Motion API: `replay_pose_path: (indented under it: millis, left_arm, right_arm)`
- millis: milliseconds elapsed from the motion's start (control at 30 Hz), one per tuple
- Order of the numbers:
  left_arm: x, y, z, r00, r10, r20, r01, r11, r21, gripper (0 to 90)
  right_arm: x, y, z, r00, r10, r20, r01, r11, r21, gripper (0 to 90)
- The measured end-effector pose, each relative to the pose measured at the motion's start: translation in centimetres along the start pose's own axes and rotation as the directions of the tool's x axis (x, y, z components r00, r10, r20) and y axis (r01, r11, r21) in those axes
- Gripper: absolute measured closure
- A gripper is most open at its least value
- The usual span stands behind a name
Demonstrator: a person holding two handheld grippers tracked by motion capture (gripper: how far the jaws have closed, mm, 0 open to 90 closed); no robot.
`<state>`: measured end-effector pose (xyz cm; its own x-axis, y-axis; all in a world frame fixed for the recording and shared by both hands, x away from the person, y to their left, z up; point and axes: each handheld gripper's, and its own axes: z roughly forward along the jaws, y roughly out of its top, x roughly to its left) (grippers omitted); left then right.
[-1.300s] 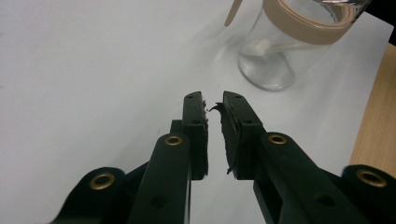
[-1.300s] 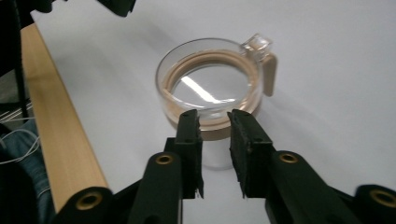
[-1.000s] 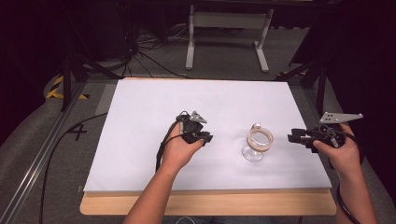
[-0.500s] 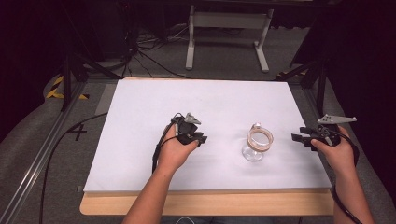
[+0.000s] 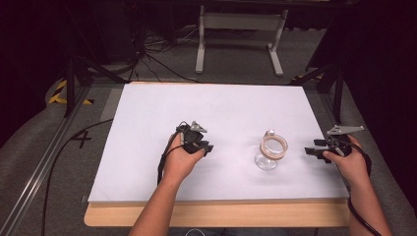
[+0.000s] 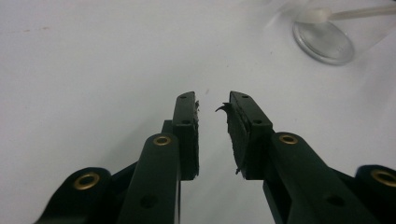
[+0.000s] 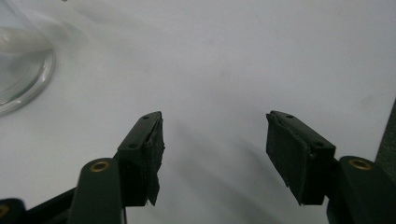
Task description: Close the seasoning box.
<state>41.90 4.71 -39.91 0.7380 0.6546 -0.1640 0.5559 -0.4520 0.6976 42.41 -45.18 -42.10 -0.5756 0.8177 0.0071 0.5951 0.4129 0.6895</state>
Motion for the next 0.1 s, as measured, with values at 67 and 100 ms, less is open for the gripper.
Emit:
replay_pose_path:
  millis: [67, 100]
  left_arm:
    - [0.01, -0.02, -0.02, 1.0, 0.003, 0.002, -0.003, 1.0, 0.003, 72.8]
    - [-0.01, -0.05, 0.02, 1.0, -0.002, 0.002, 0.002, 1.0, -0.004, 72.2]
  right_arm:
    - [0.15, 0.14, -0.04, 1.0, -0.005, 0.001, 0.005, 1.0, -0.002, 37.3]
    - [0.18, 0.18, -0.07, 1.0, -0.008, 0.003, 0.008, 1.0, -0.004, 37.2]
